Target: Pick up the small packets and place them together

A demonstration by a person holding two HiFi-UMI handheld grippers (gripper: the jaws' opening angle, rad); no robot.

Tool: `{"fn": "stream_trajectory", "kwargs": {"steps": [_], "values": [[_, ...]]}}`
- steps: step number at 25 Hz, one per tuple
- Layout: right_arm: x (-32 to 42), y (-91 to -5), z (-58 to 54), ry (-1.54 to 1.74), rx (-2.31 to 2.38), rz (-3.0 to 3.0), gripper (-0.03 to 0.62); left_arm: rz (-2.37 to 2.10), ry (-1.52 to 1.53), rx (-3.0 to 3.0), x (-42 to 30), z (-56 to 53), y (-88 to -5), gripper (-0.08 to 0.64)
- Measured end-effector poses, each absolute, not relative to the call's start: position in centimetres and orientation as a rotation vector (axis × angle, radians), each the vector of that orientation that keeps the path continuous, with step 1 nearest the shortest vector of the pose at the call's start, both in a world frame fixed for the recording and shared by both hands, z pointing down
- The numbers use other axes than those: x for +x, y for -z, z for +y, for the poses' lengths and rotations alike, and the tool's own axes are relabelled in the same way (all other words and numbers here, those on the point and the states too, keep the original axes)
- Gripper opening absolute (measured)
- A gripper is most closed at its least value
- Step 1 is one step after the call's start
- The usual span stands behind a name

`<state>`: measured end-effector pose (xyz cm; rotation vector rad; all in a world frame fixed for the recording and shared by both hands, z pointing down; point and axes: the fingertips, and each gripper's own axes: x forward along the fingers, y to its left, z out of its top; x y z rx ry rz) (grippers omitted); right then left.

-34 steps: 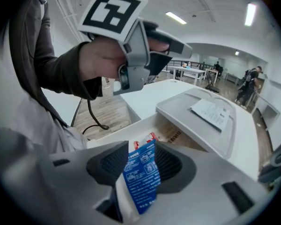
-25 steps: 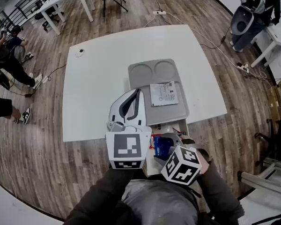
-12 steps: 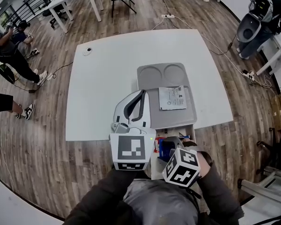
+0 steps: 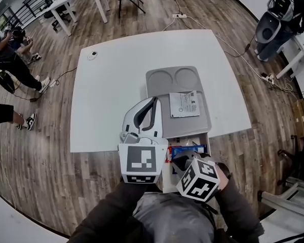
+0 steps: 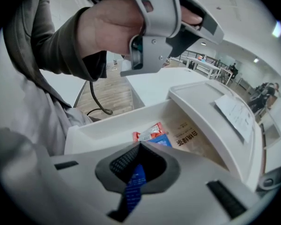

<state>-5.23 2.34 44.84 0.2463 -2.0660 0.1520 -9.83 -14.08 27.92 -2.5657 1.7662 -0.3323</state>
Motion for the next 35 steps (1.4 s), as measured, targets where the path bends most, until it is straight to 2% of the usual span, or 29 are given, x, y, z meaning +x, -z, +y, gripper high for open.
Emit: {"fn": "stream_trajectory", "kwargs": {"steps": [16,17,20,23,24,32,35], "values": [[-5.6,-42.7,1.5,-0.169,0.28,-2.098,0.012,1.754,0.338,-2.593,-9.5,-14.8,-26.9,0.0],[-5.8,-43.0,1.5,-0.168,0.277,-2.102,0.092,1.753,0.336,-2.591,-9.6,-15.0,-27.0,0.0],[-5.9,-43.9,1.0,-0.16,0.276,-2.093,0.217,1.755,0.342,-2.588,-9.7,-15.4,-27.6,0.0],[-5.7,-45.1,0.8,-0.139,0.267,-2.059,0.319,1.753,0.342,-2.588,-9.6,-15.5,-28.0,0.0],[-5.7,-45.4,0.8,-0.135,0.265,-2.054,0.329,1.749,0.336,-2.588,-9.5,-15.5,-28.0,0.0],[-6.0,-46.1,0.6,-0.196,0.219,-2.032,0.337,1.758,0.313,-2.558,-10.4,-15.7,-28.2,0.0],[-6.0,-46.0,0.7,-0.193,0.223,-2.043,0.281,1.766,0.313,-2.555,-10.8,-15.8,-28.1,0.0]]}}
